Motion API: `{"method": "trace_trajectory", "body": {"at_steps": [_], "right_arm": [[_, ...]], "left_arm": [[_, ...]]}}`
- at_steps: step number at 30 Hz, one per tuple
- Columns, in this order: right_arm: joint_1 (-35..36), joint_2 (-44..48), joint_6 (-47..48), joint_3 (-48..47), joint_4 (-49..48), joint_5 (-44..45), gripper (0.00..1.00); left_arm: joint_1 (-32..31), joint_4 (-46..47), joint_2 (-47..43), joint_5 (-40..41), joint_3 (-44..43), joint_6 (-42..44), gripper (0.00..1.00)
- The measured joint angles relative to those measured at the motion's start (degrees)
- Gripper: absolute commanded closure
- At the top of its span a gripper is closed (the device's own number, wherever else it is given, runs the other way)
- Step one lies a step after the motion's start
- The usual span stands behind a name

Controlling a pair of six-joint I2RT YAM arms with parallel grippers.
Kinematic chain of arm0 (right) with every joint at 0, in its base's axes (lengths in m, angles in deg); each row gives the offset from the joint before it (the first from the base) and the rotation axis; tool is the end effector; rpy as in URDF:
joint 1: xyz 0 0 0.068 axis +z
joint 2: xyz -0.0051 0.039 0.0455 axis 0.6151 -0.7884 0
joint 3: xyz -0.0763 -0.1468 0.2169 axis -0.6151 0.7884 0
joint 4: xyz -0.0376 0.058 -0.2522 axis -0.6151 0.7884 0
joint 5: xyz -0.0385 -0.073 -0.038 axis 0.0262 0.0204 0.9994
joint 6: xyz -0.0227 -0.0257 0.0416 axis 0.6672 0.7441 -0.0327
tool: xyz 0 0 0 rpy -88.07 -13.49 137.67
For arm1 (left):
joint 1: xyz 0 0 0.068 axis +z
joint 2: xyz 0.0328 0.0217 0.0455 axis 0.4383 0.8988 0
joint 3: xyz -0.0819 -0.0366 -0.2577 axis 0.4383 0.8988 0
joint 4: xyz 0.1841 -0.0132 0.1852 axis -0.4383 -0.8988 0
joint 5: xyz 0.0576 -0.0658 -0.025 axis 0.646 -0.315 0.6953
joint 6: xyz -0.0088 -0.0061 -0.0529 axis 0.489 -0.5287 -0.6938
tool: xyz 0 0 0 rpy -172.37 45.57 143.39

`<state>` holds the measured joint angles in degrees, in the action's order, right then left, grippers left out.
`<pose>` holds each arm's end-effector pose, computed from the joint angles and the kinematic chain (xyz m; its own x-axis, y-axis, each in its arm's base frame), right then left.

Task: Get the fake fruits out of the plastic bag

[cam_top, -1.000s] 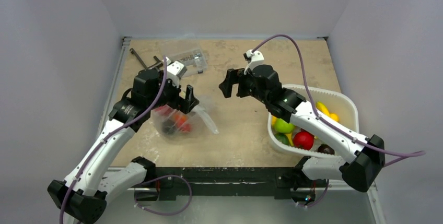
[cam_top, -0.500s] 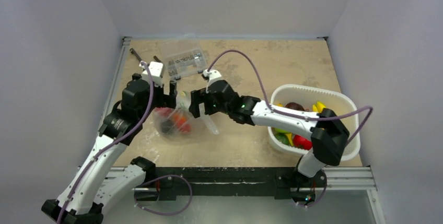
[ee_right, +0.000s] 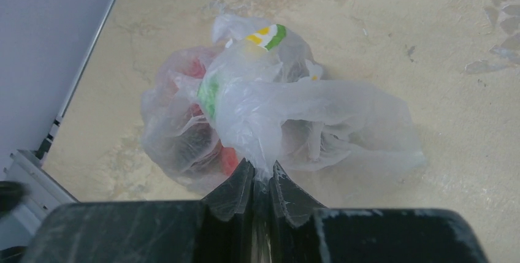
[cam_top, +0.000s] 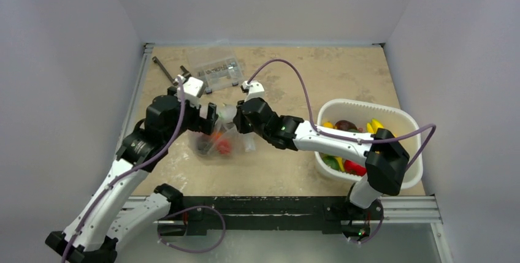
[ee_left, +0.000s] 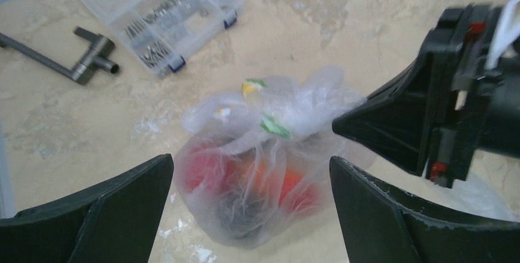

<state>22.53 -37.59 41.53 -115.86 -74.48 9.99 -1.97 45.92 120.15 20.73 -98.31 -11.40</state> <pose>0.1954 0.3204 0.2795 -0.5824 0.0726 -0.8096 -0.4072 0.8360 0.3678 0.1390 -0.0699 0.3601 -0.3534 0.1144 -0.9284 0.3644 0.9309 -0.0240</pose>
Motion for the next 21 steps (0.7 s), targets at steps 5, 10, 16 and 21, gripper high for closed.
{"method": "trace_trajectory", "body": {"at_steps": [5, 10, 16, 21], "right_arm": [[-1.7, 2.3, -1.8, 2.0, -1.2, -2.4, 0.94], [-5.7, 2.7, -3.4, 3.6, -2.8, -9.3, 0.93], [-6.2, 3.0, -4.1, 3.7, -3.6, -13.8, 0.90], [-6.1, 4.5, -4.4, 5.2, -4.6, -15.7, 0.83]], "left_arm": [[-0.3, -1.5, 5.3, -2.5, 2.2, 0.3, 0.01], [-0.6, -3.5, 9.8, -5.5, 2.7, 0.3, 0.11], [-1.1, -5.6, 22.0, -6.8, 0.6, 0.3, 0.36], [-1.1, -7.3, 24.6, -5.3, 0.4, 0.4, 0.69]]}}
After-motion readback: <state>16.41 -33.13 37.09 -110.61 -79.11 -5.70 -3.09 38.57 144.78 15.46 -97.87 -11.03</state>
